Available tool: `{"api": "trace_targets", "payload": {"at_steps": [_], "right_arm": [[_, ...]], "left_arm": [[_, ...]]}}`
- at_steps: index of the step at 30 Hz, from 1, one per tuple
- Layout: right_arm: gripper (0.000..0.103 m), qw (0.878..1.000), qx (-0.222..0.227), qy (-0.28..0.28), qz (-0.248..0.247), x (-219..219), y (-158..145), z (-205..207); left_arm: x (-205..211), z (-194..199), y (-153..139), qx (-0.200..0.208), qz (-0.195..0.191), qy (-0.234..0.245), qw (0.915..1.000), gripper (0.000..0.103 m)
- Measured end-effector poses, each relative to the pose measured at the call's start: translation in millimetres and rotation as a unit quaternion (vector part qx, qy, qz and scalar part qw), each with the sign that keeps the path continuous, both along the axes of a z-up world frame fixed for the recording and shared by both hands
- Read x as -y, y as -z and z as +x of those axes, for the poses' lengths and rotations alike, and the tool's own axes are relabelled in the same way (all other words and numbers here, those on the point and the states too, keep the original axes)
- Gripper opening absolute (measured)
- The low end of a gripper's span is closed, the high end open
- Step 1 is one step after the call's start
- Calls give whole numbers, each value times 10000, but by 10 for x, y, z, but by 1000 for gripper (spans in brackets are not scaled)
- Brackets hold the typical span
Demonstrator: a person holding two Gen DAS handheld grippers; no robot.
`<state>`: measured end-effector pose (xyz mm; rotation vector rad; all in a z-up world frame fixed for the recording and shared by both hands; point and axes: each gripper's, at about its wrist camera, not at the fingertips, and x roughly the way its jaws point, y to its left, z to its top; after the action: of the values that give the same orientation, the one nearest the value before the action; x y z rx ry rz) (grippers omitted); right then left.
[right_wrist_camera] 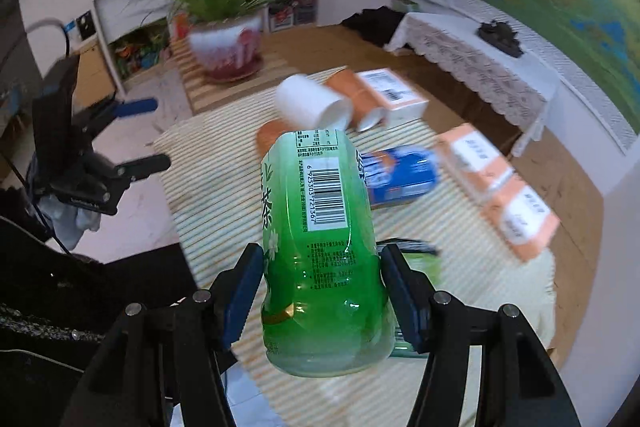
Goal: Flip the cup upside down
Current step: 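Lift the green bottle with the right gripper while the left gripper comes to take it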
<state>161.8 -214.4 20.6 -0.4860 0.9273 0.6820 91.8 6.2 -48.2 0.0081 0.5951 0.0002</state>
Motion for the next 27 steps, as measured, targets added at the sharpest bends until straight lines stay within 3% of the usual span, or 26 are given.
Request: {"api": "trace_targets", "payload": {"at_steps": [12,18,21,24,27], "right_arm": [[57,9950,-384,83,-917,-550,888,-40],[59,9948,-249,134,-977,-604,919,-41],[67,9956,-179,169,-909,-608,878,-58],[68,9972,-103,209,-705,-576,802,-82],[68,9986,37,326,-419,-494,678,-137]], "left_arm": [[-70,-331,8,46,168,136,9998,102],[-75,-367,20,31,280,245,9993,102],[-50,-351,16,34,356,387,9986,102],[22,-344,-7,87,563,686,9960,102],[165,-322,-41,150,981,1232,9874,102]]}}
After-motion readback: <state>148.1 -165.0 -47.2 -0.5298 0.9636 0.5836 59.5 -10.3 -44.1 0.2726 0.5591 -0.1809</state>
